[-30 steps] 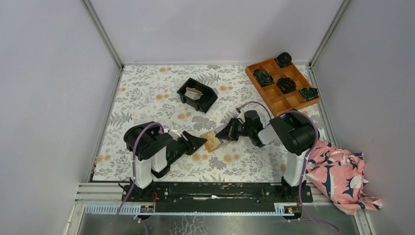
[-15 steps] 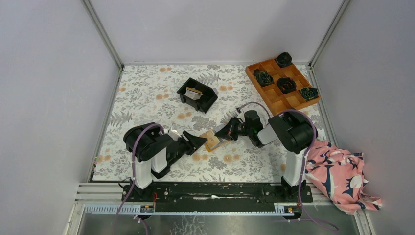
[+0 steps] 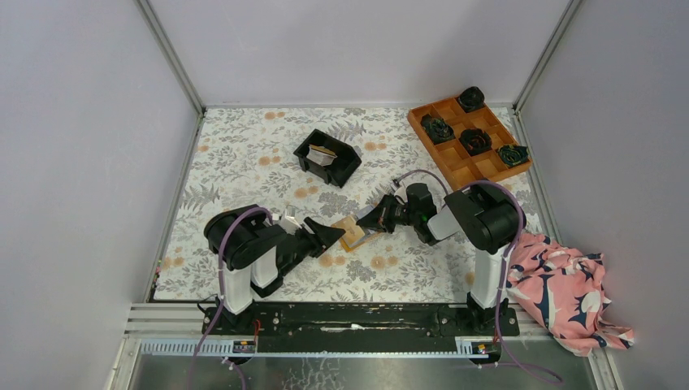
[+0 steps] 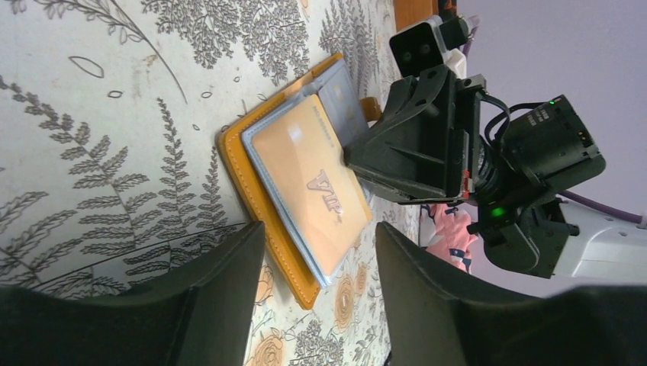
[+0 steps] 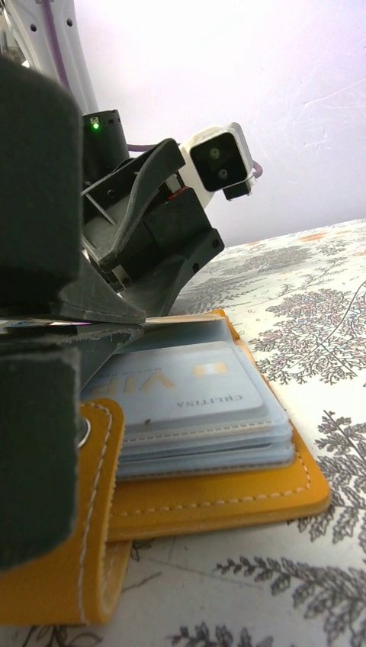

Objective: Put the credit cards into the card holder
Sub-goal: Insert the credit card into the card holder.

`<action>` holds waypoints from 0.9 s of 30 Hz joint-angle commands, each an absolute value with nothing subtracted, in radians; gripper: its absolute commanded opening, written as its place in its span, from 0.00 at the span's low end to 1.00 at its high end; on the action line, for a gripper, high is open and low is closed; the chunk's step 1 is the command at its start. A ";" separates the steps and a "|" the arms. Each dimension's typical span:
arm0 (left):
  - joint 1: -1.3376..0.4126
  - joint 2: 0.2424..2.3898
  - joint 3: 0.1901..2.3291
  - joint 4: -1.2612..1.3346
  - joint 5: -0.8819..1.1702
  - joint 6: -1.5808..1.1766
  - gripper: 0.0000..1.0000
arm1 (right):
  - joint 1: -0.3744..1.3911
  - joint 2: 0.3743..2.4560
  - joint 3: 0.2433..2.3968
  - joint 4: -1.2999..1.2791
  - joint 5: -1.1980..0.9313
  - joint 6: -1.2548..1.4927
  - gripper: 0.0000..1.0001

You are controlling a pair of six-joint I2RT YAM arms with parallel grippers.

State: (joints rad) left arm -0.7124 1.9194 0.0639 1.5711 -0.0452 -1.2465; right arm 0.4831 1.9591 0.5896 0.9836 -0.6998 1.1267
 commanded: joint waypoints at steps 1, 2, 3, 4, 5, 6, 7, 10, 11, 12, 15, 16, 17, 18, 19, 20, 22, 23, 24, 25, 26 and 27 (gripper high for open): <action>-0.735 1.994 -0.107 1.506 -0.024 -1.172 0.68 | 0.473 1.959 0.607 1.051 -0.733 1.151 0.00; -0.736 1.994 -0.107 1.504 -0.023 -1.173 0.69 | 0.469 1.959 0.606 1.053 -0.734 1.154 0.00; -0.736 1.994 -0.107 1.500 -0.021 -1.174 0.70 | 0.467 1.958 0.606 1.056 -0.736 1.155 0.00; -0.741 1.996 -0.107 1.497 -0.021 -1.176 0.70 | 0.466 1.959 0.606 1.059 -0.738 1.157 0.00; -0.743 1.996 -0.107 1.495 -0.024 -1.178 0.70 | 0.464 1.960 0.606 1.064 -0.739 1.160 0.00; -0.746 1.998 -0.107 1.494 -0.027 -1.179 0.70 | 0.461 1.960 0.605 1.069 -0.741 1.165 0.00; -0.750 1.996 -0.107 1.495 -0.028 -1.181 0.70 | 0.461 1.962 0.604 1.074 -0.743 1.168 0.00; -0.755 1.997 -0.105 1.495 -0.027 -1.187 0.70 | 0.457 1.963 0.606 1.082 -0.748 1.174 0.00; -0.758 1.999 -0.106 1.497 -0.027 -1.189 0.70 | 0.457 1.963 0.606 1.085 -0.748 1.177 0.00; -0.759 2.003 -0.107 1.500 -0.029 -1.191 0.70 | 0.455 1.963 0.607 1.086 -0.748 1.178 0.00; -0.759 2.016 -0.107 1.523 -0.024 -1.196 0.70 | 0.450 1.965 0.609 1.091 -0.756 1.184 0.00; -0.759 2.020 -0.106 1.529 -0.021 -1.198 0.70 | 0.448 1.963 0.608 1.092 -0.756 1.186 0.00; -0.760 2.022 -0.108 1.534 -0.018 -1.200 0.70 | 0.445 1.963 0.610 1.089 -0.757 1.183 0.00; -0.760 2.023 -0.108 1.534 -0.015 -1.203 0.70 | 0.444 1.964 0.611 1.086 -0.759 1.181 0.00; -0.760 2.024 -0.108 1.536 -0.015 -1.204 0.70 | 0.441 1.966 0.614 1.083 -0.760 1.180 0.00; -0.759 2.024 -0.109 1.540 -0.014 -1.205 0.71 | 0.440 1.969 0.616 1.083 -0.762 1.180 0.00; -0.760 2.021 -0.109 1.554 -0.011 -1.213 0.71 | 0.438 1.973 0.620 1.081 -0.763 1.178 0.00; -0.761 2.020 -0.111 1.563 -0.009 -1.217 0.71 | 0.438 1.976 0.621 1.080 -0.765 1.178 0.00; -0.760 2.018 -0.113 1.574 -0.005 -1.221 0.71 | 0.437 1.979 0.623 1.080 -0.765 1.178 0.00; -0.760 2.016 -0.114 1.581 -0.002 -1.225 0.71 | 0.435 1.983 0.624 1.082 -0.767 1.178 0.00; -0.760 2.016 -0.115 1.586 0.000 -1.230 0.72 | 0.435 1.987 0.625 1.085 -0.769 1.178 0.00; -0.760 2.012 -0.114 1.591 0.003 -1.235 0.72 | 0.433 1.989 0.627 1.083 -0.770 1.178 0.00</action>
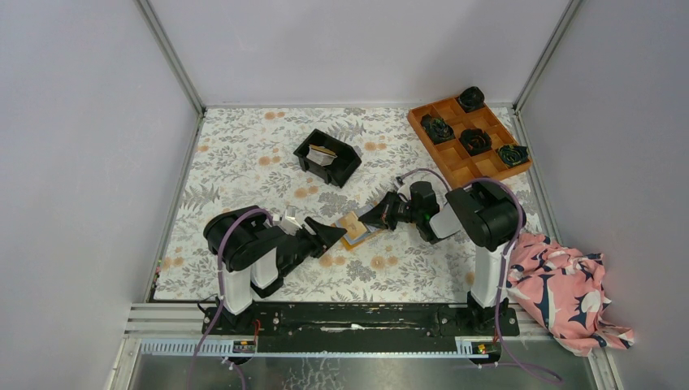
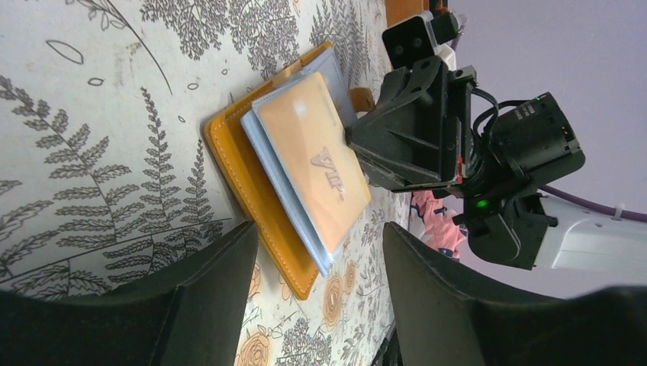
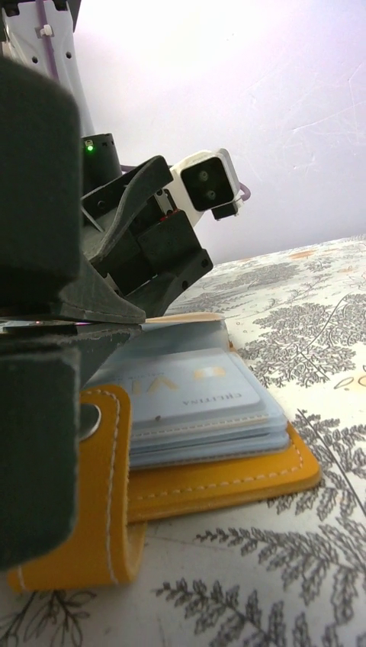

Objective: Put the credit cards into the card holder
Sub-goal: Insert the credit card into the card holder.

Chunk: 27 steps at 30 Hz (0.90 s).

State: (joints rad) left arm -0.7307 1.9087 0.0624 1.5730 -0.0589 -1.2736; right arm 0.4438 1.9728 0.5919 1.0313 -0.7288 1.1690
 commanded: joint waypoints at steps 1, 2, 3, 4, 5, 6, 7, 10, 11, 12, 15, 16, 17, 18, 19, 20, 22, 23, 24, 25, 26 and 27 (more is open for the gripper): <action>-0.759 2.010 -0.115 1.594 0.005 -1.239 0.73 | 0.433 1.990 0.628 1.083 -0.770 1.178 0.00; -0.760 2.001 -0.117 1.595 0.007 -1.241 0.73 | 0.432 1.992 0.632 1.083 -0.771 1.179 0.00; -0.759 1.991 -0.118 1.592 0.008 -1.240 0.73 | 0.431 1.995 0.634 1.085 -0.772 1.180 0.00; -0.760 1.983 -0.117 1.587 0.010 -1.241 0.74 | 0.431 1.997 0.638 1.085 -0.774 1.181 0.00; -0.759 1.978 -0.118 1.579 0.012 -1.241 0.75 | 0.429 1.998 0.641 1.083 -0.776 1.182 0.00; -0.760 1.975 -0.118 1.574 0.012 -1.242 0.75 | 0.429 1.998 0.646 1.083 -0.777 1.182 0.00; -0.760 1.976 -0.117 1.570 0.015 -1.244 0.75 | 0.428 1.997 0.648 1.081 -0.779 1.184 0.00; -0.763 1.985 -0.115 1.556 0.021 -1.245 0.76 | 0.426 1.994 0.652 1.079 -0.779 1.187 0.00; -0.767 1.990 -0.113 1.550 0.020 -1.246 0.76 | 0.426 1.992 0.653 1.079 -0.778 1.187 0.00; -0.772 1.996 -0.111 1.547 0.016 -1.247 0.76 | 0.425 1.991 0.654 1.077 -0.779 1.187 0.00; -0.782 2.035 -0.112 1.583 0.006 -1.263 0.76 | 0.425 1.988 0.658 1.075 -0.782 1.190 0.00; -0.784 2.035 -0.112 1.583 0.000 -1.261 0.77 | 0.426 1.986 0.657 1.076 -0.782 1.192 0.00; -0.784 2.033 -0.112 1.584 -0.004 -1.260 0.77 | 0.424 1.984 0.657 1.075 -0.782 1.193 0.00; -0.784 2.036 -0.109 1.588 -0.006 -1.263 0.78 | 0.426 1.983 0.656 1.075 -0.782 1.193 0.00; -0.785 2.034 -0.109 1.587 -0.008 -1.262 0.78 | 0.426 1.983 0.654 1.078 -0.782 1.194 0.00; -0.784 2.035 -0.109 1.582 -0.011 -1.262 0.78 | 0.425 1.983 0.653 1.079 -0.783 1.195 0.00; -0.784 2.034 -0.107 1.580 -0.021 -1.262 0.79 | 0.426 1.983 0.650 1.084 -0.782 1.195 0.00; -0.784 2.032 -0.103 1.575 -0.022 -1.262 0.79 | 0.425 1.983 0.647 1.088 -0.782 1.197 0.00; -0.784 2.027 -0.096 1.562 -0.023 -1.260 0.79 | 0.426 1.985 0.643 1.091 -0.782 1.198 0.00; -0.784 2.024 -0.082 1.543 -0.022 -1.252 0.80 | 0.427 1.984 0.639 1.097 -0.782 1.199 0.00; -0.784 2.026 -0.064 1.512 -0.018 -1.245 0.80 | 0.427 1.984 0.634 1.102 -0.784 1.201 0.00; -0.784 2.034 -0.048 1.499 -0.013 -1.242 0.80 | 0.429 1.984 0.628 1.106 -0.785 1.202 0.00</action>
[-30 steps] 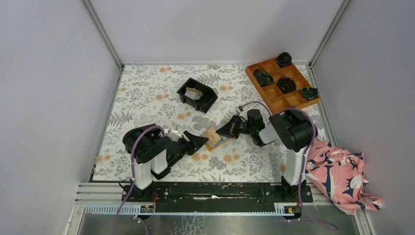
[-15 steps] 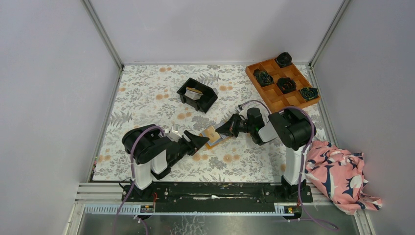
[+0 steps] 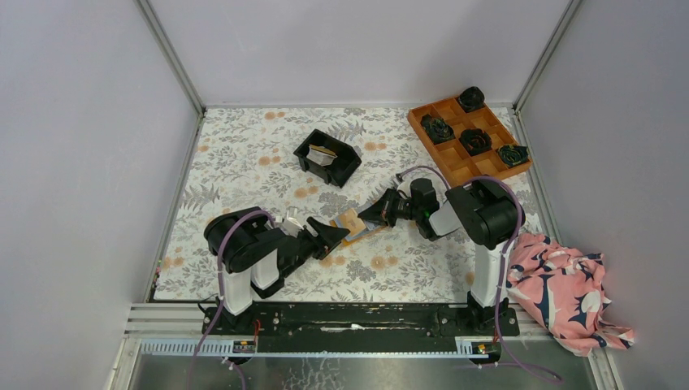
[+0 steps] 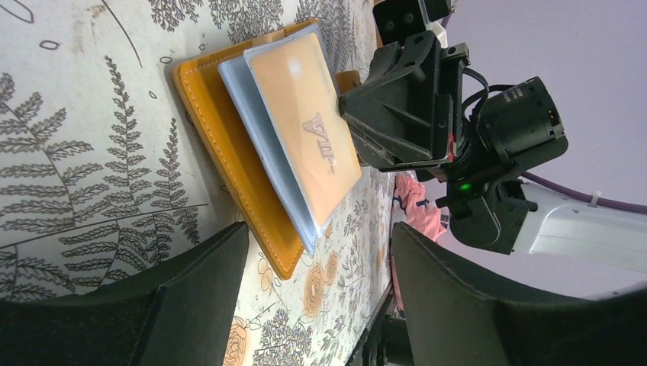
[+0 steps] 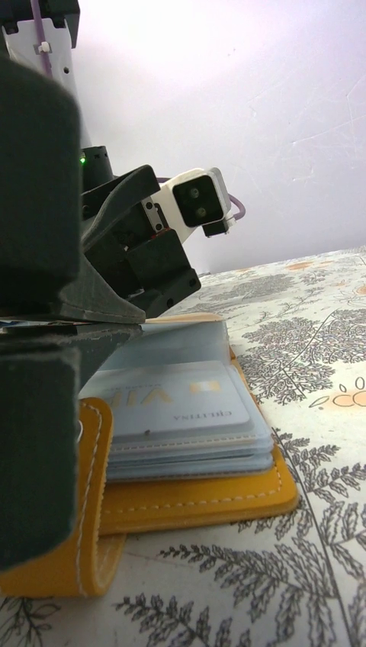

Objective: Put the credit cards into the card holder
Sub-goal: Insert the credit card into the card holder.

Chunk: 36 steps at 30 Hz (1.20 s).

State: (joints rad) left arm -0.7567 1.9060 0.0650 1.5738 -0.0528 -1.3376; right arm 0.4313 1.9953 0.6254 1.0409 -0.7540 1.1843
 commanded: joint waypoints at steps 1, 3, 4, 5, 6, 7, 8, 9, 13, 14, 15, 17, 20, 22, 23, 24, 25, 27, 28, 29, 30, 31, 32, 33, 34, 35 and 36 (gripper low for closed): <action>-0.784 2.047 -0.035 1.508 -0.013 -1.241 0.80 | 0.431 1.985 0.626 1.109 -0.785 1.203 0.00; -0.783 2.090 -0.027 1.554 -0.018 -1.243 0.80 | 0.436 1.983 0.617 1.111 -0.785 1.200 0.00; -0.781 2.112 -0.023 1.575 -0.020 -1.244 0.80 | 0.441 1.985 0.616 1.111 -0.784 1.198 0.00; -0.778 2.131 -0.015 1.587 -0.018 -1.242 0.80 | 0.445 1.987 0.615 1.111 -0.783 1.197 0.00; -0.775 2.150 -0.010 1.598 -0.017 -1.242 0.80 | 0.452 1.989 0.615 1.112 -0.780 1.196 0.00; -0.773 2.164 -0.002 1.604 -0.017 -1.245 0.80 | 0.458 1.992 0.615 1.111 -0.776 1.195 0.00; -0.771 2.171 0.001 1.605 -0.018 -1.241 0.80 | 0.465 1.996 0.616 1.109 -0.775 1.194 0.00; -0.769 2.172 0.009 1.605 -0.021 -1.234 0.79 | 0.472 1.999 0.617 1.110 -0.772 1.192 0.00; -0.752 2.163 0.018 1.602 -0.027 -1.206 0.78 | 0.495 2.004 0.616 1.104 -0.760 1.187 0.00; -0.747 2.164 0.019 1.601 -0.026 -1.203 0.77 | 0.501 2.006 0.618 1.099 -0.756 1.184 0.00; -0.743 2.167 0.021 1.602 -0.028 -1.198 0.76 | 0.506 2.006 0.619 1.093 -0.752 1.180 0.00; -0.740 2.176 0.027 1.601 -0.031 -1.189 0.74 | 0.518 2.006 0.622 1.080 -0.742 1.171 0.00; -0.738 2.198 0.037 1.601 -0.030 -1.179 0.67 | 0.530 2.007 0.623 1.069 -0.731 1.162 0.00; -0.738 2.212 0.038 1.604 -0.033 -1.175 0.63 | 0.536 2.009 0.623 1.064 -0.724 1.158 0.00; -0.739 2.217 0.038 1.604 -0.037 -1.172 0.60 | 0.538 2.007 0.623 1.059 -0.721 1.156 0.00; -0.738 2.219 0.036 1.605 -0.044 -1.169 0.57 | 0.542 2.007 0.624 1.053 -0.717 1.151 0.00; -0.737 2.218 0.032 1.606 -0.050 -1.166 0.54 | 0.543 2.008 0.624 1.047 -0.714 1.145 0.00; -0.737 2.213 0.027 1.605 -0.060 -1.159 0.49 | 0.548 2.008 0.625 1.038 -0.711 1.138 0.00; -0.737 2.209 0.025 1.605 -0.064 -1.157 0.45 | 0.550 2.007 0.624 1.034 -0.708 1.136 0.00; -0.736 2.204 0.024 1.605 -0.069 -1.154 0.42 | 0.552 2.002 0.624 1.028 -0.705 1.131 0.01; -0.737 2.202 0.022 1.605 -0.071 -1.152 0.41 | 0.554 1.997 0.624 1.020 -0.702 1.124 0.05; -0.736 2.200 0.020 1.605 -0.073 -1.152 0.39 | 0.554 1.991 0.625 1.003 -0.698 1.115 0.10; -0.736 2.200 0.020 1.605 -0.075 -1.152 0.37 | 0.555 1.982 0.625 0.992 -0.693 1.101 0.14; -0.736 2.199 0.020 1.605 -0.077 -1.152 0.36 | 0.555 1.974 0.628 0.965 -0.690 1.088 0.19; -0.736 2.200 0.019 1.605 -0.078 -1.153 0.35 | 0.555 1.963 0.631 0.942 -0.687 1.072 0.24; -0.736 2.198 0.019 1.605 -0.078 -1.154 0.33 | 0.555 1.950 0.635 0.914 -0.683 1.055 0.28; -0.737 2.196 0.017 1.605 -0.080 -1.154 0.32 | 0.556 1.936 0.638 0.885 -0.676 1.036 0.30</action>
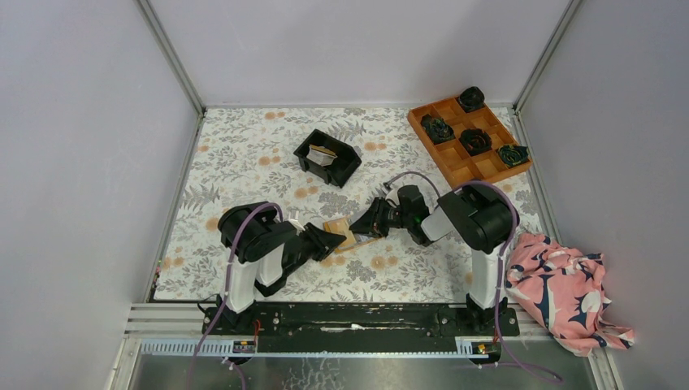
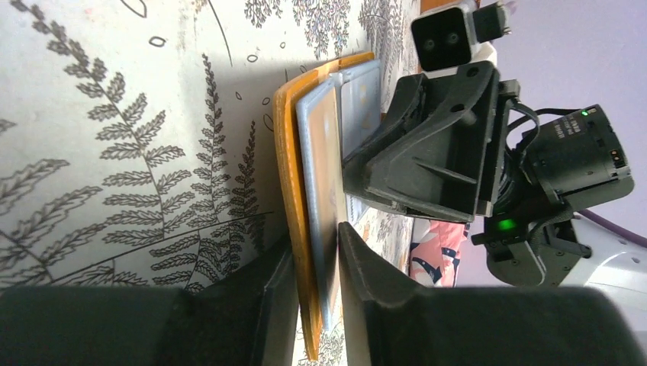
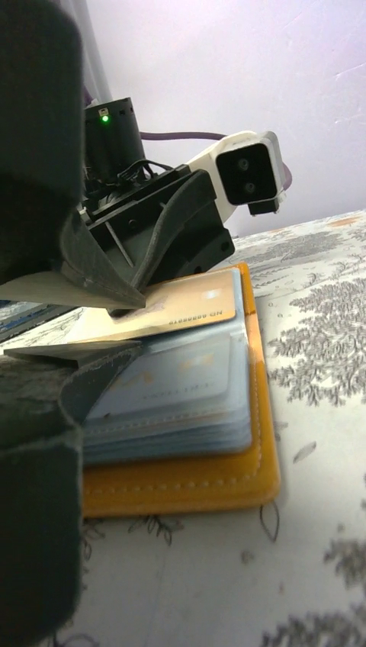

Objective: Put the credit cards into the card holder
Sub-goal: Insert the credit card into the card holder, then close the card holder at the center of the board.

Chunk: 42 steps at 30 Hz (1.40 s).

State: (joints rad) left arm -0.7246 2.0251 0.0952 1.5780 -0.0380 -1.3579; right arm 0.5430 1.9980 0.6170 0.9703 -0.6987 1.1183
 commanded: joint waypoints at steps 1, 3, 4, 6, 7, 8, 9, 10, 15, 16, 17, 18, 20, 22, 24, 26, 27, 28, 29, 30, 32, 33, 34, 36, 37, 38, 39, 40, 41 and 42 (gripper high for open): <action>-0.737 2.193 0.014 1.605 -0.082 -1.154 0.32 | 0.556 1.920 0.644 0.849 -0.668 1.012 0.32; -0.738 2.182 0.007 1.605 -0.089 -1.157 0.32 | 0.555 1.887 0.654 0.782 -0.648 0.968 0.36; -0.738 2.174 0.002 1.603 -0.091 -1.157 0.32 | 0.555 1.869 0.658 0.755 -0.637 0.948 0.37; -0.737 2.158 -0.006 1.602 -0.096 -1.158 0.32 | 0.555 1.832 0.667 0.696 -0.614 0.905 0.38; -0.737 2.152 -0.009 1.600 -0.097 -1.157 0.31 | 0.555 1.816 0.672 0.667 -0.603 0.892 0.38; -0.737 2.144 -0.011 1.595 -0.097 -1.158 0.31 | 0.555 1.801 0.678 0.633 -0.590 0.866 0.38; -0.737 2.137 -0.014 1.591 -0.098 -1.159 0.31 | 0.555 1.783 0.683 0.603 -0.574 0.844 0.38; -0.737 2.130 -0.016 1.586 -0.098 -1.160 0.31 | 0.556 1.767 0.687 0.569 -0.559 0.823 0.38; -0.737 2.090 -0.021 1.549 -0.097 -1.159 0.31 | 0.555 1.688 0.712 0.403 -0.457 0.710 0.39; -0.736 2.084 -0.021 1.539 -0.099 -1.158 0.31 | 0.555 1.676 0.718 0.371 -0.433 0.688 0.39; -0.737 2.074 -0.023 1.532 -0.100 -1.158 0.31 | 0.555 1.669 0.722 0.344 -0.411 0.669 0.39; -0.737 2.065 -0.023 1.524 -0.101 -1.158 0.31 | 0.555 1.668 0.725 0.321 -0.394 0.654 0.38; -0.736 2.045 -0.021 1.506 -0.102 -1.157 0.31 | 0.556 1.640 0.727 0.282 -0.359 0.631 0.38; -0.737 2.019 -0.018 1.473 -0.106 -1.156 0.31 | 0.557 1.627 0.727 0.252 -0.322 0.609 0.38; -0.737 1.985 -0.013 1.429 -0.110 -1.152 0.32 | 0.556 1.615 0.727 0.230 -0.290 0.591 0.38; -0.736 1.944 -0.005 1.374 -0.112 -1.146 0.33 | 0.556 1.608 0.734 0.206 -0.264 0.573 0.37; -0.736 1.918 0.000 1.340 -0.114 -1.143 0.33 | 0.557 1.606 0.736 0.197 -0.253 0.565 0.37; -0.739 1.891 0.006 1.301 -0.117 -1.139 0.34 | 0.557 1.604 0.737 0.190 -0.245 0.559 0.37; -0.741 1.861 0.013 1.262 -0.123 -1.134 0.34 | 0.557 1.601 0.739 0.184 -0.236 0.556 0.37; -0.745 1.829 0.020 1.222 -0.131 -1.128 0.34 | 0.557 1.596 0.738 0.181 -0.226 0.553 0.37; -0.758 1.762 0.042 1.099 -0.150 -1.111 0.35 | 0.556 1.588 0.740 0.172 -0.209 0.546 0.37; -0.767 1.728 0.063 1.043 -0.164 -1.101 0.35 | 0.557 1.583 0.740 0.166 -0.200 0.540 0.37; -0.777 1.696 0.082 0.986 -0.178 -1.091 0.35 | 0.556 1.579 0.742 0.160 -0.191 0.535 0.37; -0.796 1.636 0.115 0.889 -0.209 -1.071 0.35 | 0.556 1.573 0.744 0.151 -0.172 0.528 0.37; -0.804 1.612 0.135 0.845 -0.221 -1.061 0.35 | 0.557 1.570 0.746 0.147 -0.163 0.524 0.37; -0.813 1.589 0.152 0.806 -0.231 -1.050 0.35 | 0.557 1.567 0.746 0.143 -0.155 0.521 0.37; -0.821 1.580 0.172 0.770 -0.240 -1.040 0.35 | 0.556 1.565 0.747 0.137 -0.147 0.518 0.37; -0.829 1.564 0.190 0.740 -0.251 -1.033 0.35 | 0.556 1.563 0.749 0.131 -0.137 0.514 0.37; -0.835 1.554 0.205 0.709 -0.257 -1.026 0.35 | 0.557 1.559 0.749 0.126 -0.129 0.510 0.37; -0.843 1.545 0.221 0.682 -0.268 -1.023 0.35 | 0.556 1.556 0.749 0.122 -0.122 0.508 0.37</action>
State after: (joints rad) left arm -0.8146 1.5745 0.1715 0.9527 -0.1875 -1.1027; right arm 0.5491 1.6073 0.7074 0.1467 -0.1905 0.5453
